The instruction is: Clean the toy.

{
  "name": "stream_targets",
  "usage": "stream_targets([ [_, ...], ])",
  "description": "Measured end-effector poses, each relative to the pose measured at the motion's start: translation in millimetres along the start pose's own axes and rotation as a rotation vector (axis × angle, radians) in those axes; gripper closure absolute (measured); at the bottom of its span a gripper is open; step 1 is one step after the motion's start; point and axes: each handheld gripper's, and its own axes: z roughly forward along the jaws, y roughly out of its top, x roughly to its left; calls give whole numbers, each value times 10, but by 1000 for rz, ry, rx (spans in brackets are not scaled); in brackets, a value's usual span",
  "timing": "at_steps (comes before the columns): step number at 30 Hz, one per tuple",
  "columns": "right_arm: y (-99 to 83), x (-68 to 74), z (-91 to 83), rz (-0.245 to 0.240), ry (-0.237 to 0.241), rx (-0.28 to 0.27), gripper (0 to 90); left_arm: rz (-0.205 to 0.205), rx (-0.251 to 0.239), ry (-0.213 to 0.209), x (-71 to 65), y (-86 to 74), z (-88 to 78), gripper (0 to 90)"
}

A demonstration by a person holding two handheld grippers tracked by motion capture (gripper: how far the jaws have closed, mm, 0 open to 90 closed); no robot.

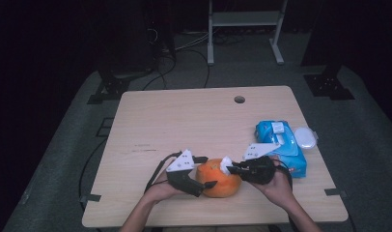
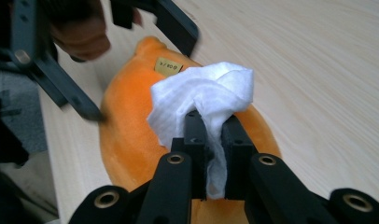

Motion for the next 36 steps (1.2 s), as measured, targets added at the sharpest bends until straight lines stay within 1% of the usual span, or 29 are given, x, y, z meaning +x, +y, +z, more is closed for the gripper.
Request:
stream_targets([
  [1,-16,-29,-10,6,0,-6,822,1,2,-3,36,-41,-23,142],
  [2,-29,-50,-19,15,2,-5,822,1,2,-3,36,-41,-23,139],
  [3,-41,-68,-26,19,1,-6,822,-21,11,-23,100,-136,-28,129],
  [5,-57,-96,-41,27,-2,-5,822,-3,42,-39,135,-226,-1,118],
  [7,-68,-113,-55,37,0,-7,821,-11,45,-59,165,-295,46,107],
  [9,-72,-110,-57,35,5,-8,821,-16,34,-83,190,-328,101,93],
  [10,-72,-110,-57,35,5,-8,821,-16,34,-83,190,-328,101,81],
  [11,-64,-99,-52,32,8,-7,821,-15,30,-106,185,-337,168,76],
  [12,-59,-93,-48,35,11,-9,822,-13,29,-116,166,-339,202,77],
  [13,-53,-87,-43,37,15,-12,822,-9,36,-123,136,-332,226,101],
  [14,-47,-79,-38,37,17,-12,822,-15,41,-123,105,-307,231,155],
  [15,-38,-70,-36,33,10,-13,823,-17,49,-112,92,-261,213,233],
  [16,-28,-64,-47,34,3,-19,823,-15,49,-105,84,-211,184,285],
  [17,-18,-68,-69,40,3,-32,824,-11,38,-96,80,-168,155,318],
  [18,-8,-79,-95,51,8,-50,825,-15,21,-85,76,-127,122,332],
  [19,3,-89,-124,61,8,-67,826,-17,7,-82,74,-80,85,338],
  [23,37,-122,-213,86,20,-127,828,-1,-66,-58,45,128,-105,343],
  [24,42,-124,-225,99,30,-137,828,5,-77,-53,36,174,-150,346],
  [27,58,-108,-230,113,46,-157,829,21,-90,-42,4,265,-235,352],
  [29,69,-95,-216,110,46,-155,829,10,-108,-39,-5,297,-261,359],
  [31,67,-90,-193,115,48,-151,829,20,-97,-31,-15,313,-264,362],
  [36,34,-114,-127,131,49,-132,829,13,-71,-21,-10,290,-233,362],
])
